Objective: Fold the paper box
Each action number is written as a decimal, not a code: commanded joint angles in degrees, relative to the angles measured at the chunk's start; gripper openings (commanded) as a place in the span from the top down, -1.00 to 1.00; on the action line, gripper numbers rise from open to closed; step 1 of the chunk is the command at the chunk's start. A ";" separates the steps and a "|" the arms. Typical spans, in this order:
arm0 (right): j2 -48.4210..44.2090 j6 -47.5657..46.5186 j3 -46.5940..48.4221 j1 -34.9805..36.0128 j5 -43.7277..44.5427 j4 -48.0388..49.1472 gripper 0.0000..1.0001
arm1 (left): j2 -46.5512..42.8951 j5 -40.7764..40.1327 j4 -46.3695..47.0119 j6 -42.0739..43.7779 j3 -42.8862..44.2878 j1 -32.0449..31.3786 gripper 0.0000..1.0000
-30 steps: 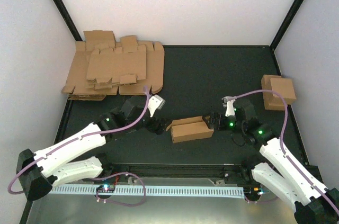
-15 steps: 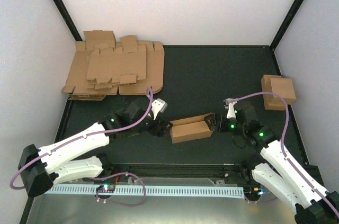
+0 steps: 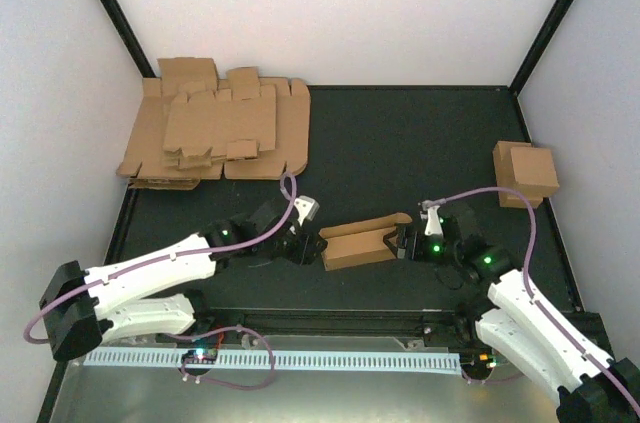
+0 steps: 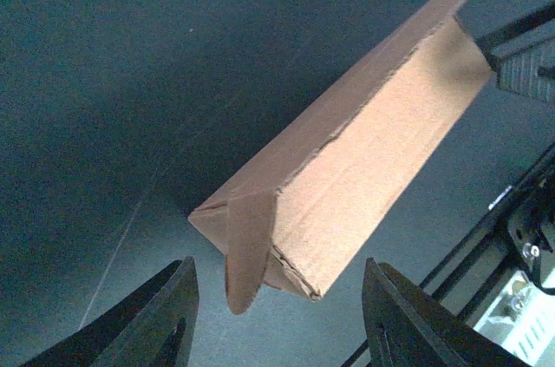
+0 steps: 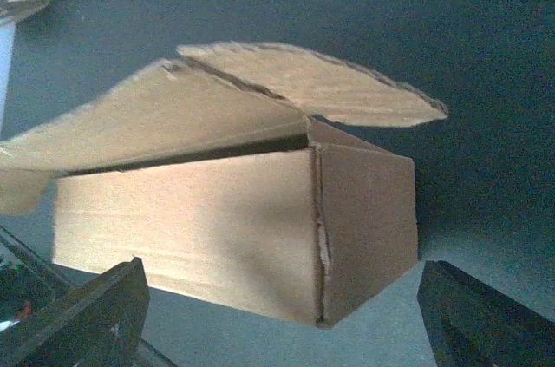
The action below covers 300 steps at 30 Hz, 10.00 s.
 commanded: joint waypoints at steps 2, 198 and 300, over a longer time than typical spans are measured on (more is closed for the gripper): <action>0.82 -0.61 -0.90 -0.16 -0.69 2.99 -0.73 | 2.32 -3.73 -0.54 -4.04 1.30 -0.57 -0.04; 62.11 -20.29 44.49 9.49 -7.86 -17.36 0.91 | 29.25 -7.58 51.58 -5.65 -2.73 -6.87 0.97; 23.37 -9.22 6.73 4.41 13.31 14.61 -0.60 | 19.94 12.89 -7.67 12.42 17.10 19.03 0.58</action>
